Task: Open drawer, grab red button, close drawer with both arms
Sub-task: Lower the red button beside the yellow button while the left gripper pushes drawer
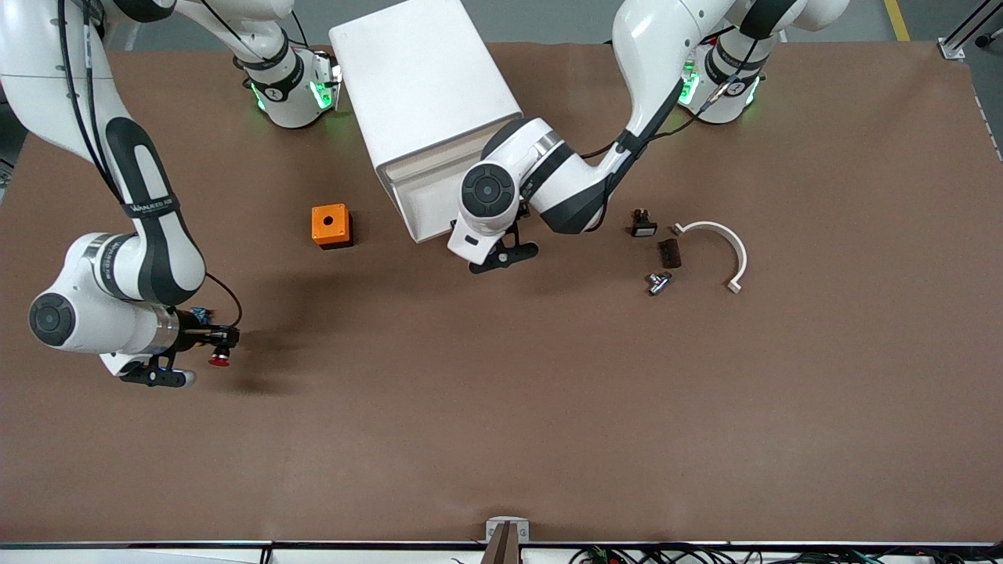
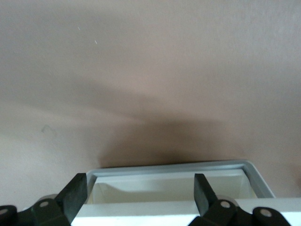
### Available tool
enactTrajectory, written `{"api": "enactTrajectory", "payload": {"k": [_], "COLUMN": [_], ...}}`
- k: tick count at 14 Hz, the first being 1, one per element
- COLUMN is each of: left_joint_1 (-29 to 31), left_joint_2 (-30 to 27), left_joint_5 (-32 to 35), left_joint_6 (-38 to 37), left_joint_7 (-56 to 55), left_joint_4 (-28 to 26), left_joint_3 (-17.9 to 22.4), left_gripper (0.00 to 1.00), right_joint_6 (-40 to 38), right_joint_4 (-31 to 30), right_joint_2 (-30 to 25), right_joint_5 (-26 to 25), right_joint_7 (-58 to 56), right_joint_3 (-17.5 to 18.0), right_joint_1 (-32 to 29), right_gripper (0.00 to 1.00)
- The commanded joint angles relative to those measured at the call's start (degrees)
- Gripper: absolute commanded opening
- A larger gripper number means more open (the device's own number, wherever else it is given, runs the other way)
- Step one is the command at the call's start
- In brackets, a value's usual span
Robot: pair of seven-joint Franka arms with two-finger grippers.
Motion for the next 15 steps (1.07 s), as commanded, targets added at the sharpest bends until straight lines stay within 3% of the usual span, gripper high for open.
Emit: {"api": "enactTrajectory", "payload": {"k": [1, 7, 12, 15], "left_joint_1": [-1.6, -3.0, -3.5, -3.5], "left_joint_2": [0.5, 0.8, 1.6, 1.8], "left_joint_5": [-3.2, -7.8, -10.9, -12.6], "left_joint_6": [0.3, 0.4, 0.5, 0.6], "left_joint_7": [0.1, 0.0, 0.0, 0.0], "left_joint_4": [0.2, -0.1, -0.2, -0.4], "left_joint_3": [0.3, 0.3, 0.3, 0.3], "left_gripper": [1.00, 1.00, 1.00, 1.00], "right_joint_6": [1.4, 4.1, 3.6, 3.3], "right_joint_4": [-0.7, -2.1, -1.7, -1.6], "right_joint_2": [0.8, 2.3, 2.2, 1.7], "right_joint_5": [-1.0, -0.9, -0.9, -0.9], "right_joint_7": [-0.7, -0.7, 0.1, 0.1], "right_joint_3": [1.1, 1.1, 1.1, 1.1], "right_joint_1": [-1.6, -2.2, -1.9, -1.5], "right_gripper": [0.00, 0.01, 0.89, 1.00]}}
